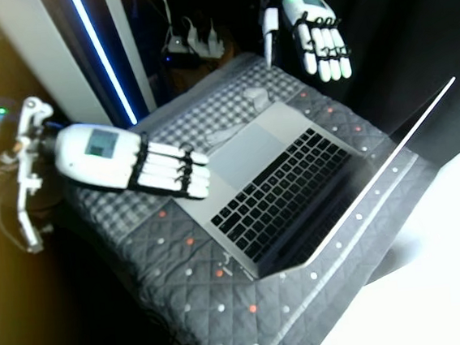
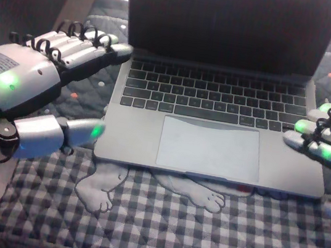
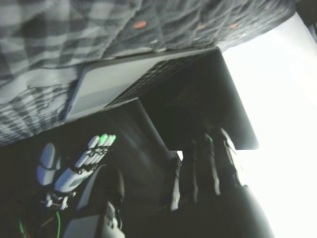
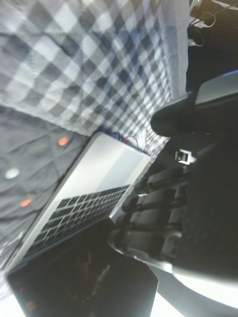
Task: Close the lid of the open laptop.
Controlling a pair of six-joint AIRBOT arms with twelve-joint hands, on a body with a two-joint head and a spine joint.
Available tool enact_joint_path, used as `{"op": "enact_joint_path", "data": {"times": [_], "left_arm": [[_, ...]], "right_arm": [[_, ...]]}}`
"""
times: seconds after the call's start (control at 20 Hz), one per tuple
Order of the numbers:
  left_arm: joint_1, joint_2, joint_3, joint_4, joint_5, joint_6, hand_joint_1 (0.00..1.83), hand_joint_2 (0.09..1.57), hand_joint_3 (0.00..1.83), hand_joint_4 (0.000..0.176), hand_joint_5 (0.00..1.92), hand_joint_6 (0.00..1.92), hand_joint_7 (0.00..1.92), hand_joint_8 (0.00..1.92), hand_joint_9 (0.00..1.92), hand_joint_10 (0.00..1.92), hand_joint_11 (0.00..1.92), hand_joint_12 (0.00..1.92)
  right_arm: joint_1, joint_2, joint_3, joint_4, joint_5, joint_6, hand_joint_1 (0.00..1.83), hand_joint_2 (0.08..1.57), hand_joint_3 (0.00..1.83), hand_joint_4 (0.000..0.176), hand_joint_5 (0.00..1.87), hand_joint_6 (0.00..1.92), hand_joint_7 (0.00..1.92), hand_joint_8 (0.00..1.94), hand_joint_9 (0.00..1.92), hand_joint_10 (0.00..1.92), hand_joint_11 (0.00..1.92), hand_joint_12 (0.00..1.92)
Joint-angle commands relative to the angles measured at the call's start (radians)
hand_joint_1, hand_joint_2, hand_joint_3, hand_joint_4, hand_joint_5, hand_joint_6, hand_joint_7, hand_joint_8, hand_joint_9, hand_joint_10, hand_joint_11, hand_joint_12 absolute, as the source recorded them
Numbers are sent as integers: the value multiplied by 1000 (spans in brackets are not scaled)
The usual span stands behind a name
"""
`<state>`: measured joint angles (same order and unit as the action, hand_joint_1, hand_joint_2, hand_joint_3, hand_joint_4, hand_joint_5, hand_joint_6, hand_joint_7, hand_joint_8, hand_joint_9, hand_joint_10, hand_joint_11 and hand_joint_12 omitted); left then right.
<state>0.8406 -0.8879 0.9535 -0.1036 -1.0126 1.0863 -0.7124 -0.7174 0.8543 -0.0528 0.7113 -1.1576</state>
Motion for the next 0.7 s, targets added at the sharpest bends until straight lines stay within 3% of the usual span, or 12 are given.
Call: {"op": "enact_joint_path", "data": {"times": [0.0, 0.05, 0.1, 0.25, 0.35, 0.45, 0.6, 0.65], "left_arm": [[-6, -2, 1, 11, -114, 1, 227, 1467, 10, 18, 74, 60, 0, 0, 0, 0, 0, 305], [-6, -2, 1, 20, -101, 1, 177, 1475, 8, 0, 91, 55, 0, 0, 0, 0, 0, 283], [-7, -3, 1, 24, -95, 1, 175, 1472, 3, 0, 107, 43, 1, 0, 0, 0, 0, 228], [-7, -9, 0, 34, -78, 1, 371, 1456, 0, 0, 139, 26, 37, 5, 2, 1, 0, 412], [-6, -16, -3, 51, -70, -13, 335, 1466, 1, 0, 120, 8, 36, 1, 1, 0, 0, 539], [-3, -31, 0, 81, -49, -49, 271, 1470, 0, 16, 131, 8, 78, 7, 42, 18, 0, 863], [1, -75, 10, 114, 13, -69, 204, 1471, 3, 14, 96, 2, 84, 1, 48, 22, 0, 733], [1, -85, 15, 119, 25, -78, 254, 1461, 0, 0, 108, 8, 97, 3, 53, 25, 0, 781]], "right_arm": [[11, 8, 7, 13, 108, -4, 96, 1456, 36, 0, 3, 1, 0, 0, 0, 0, 0, 0], [12, 8, 13, 13, 108, -4, 99, 1464, 33, 0, 0, 0, 0, 0, 0, 0, 0, 0], [12, 8, 14, 13, 109, -4, 72, 1461, 24, 0, 0, 0, 0, 0, 0, 0, 0, 0], [12, 8, 17, 16, 121, -4, 69, 1471, 12, 0, 0, 0, 0, 0, 0, 0, 0, 0], [12, 11, 18, 23, 132, -4, 59, 1467, 5, 0, 0, 0, 0, 0, 0, 0, 0, 0], [12, 13, 19, 26, 139, -4, 136, 1468, 2, 0, 0, 0, 0, 0, 0, 0, 0, 0], [12, 16, 24, 33, 164, -4, 284, 1458, 0, 11, 0, 0, 0, 0, 0, 0, 0, 0], [12, 17, 25, 34, 167, -4, 316, 1448, 0, 12, 0, 0, 0, 0, 0, 0, 0, 0]]}}
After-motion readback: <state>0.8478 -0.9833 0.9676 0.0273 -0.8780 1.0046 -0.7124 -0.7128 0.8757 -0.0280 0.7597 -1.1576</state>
